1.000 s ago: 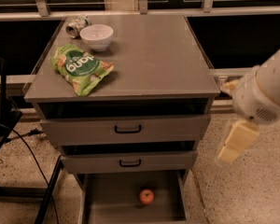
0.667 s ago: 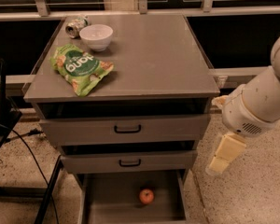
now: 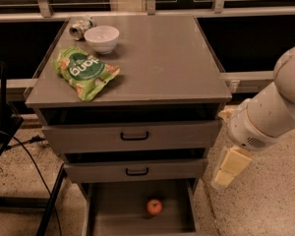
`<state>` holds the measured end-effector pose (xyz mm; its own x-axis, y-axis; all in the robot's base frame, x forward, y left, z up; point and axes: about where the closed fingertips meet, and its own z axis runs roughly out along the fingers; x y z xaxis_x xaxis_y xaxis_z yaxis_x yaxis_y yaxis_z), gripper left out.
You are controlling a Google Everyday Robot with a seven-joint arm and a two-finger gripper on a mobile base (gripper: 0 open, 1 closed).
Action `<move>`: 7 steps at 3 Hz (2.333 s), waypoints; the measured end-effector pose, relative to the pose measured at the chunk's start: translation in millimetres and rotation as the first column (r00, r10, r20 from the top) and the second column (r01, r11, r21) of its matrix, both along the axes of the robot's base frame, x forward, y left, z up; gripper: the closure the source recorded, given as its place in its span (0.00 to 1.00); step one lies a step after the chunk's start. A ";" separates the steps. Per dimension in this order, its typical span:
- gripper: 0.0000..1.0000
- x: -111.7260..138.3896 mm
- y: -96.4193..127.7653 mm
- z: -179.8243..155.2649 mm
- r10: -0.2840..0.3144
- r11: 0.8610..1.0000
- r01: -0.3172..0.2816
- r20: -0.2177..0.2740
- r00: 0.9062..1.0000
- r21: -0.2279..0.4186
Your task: Pick apple from bottom drawer and place on counter
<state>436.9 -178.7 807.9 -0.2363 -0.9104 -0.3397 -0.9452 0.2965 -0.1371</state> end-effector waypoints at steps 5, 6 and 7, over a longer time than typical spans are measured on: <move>0.00 15.6 33.4 -208.6 -0.035 0.991 0.038 -0.027 0.999 0.129; 0.00 8.7 34.0 -236.3 -0.039 0.989 0.050 -0.081 0.996 0.137; 0.00 -2.8 39.0 -279.7 -0.045 0.982 0.069 -0.134 0.990 0.174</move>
Offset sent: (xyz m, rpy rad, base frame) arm 0.0249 0.0239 -0.1546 0.1158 0.0031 -0.0512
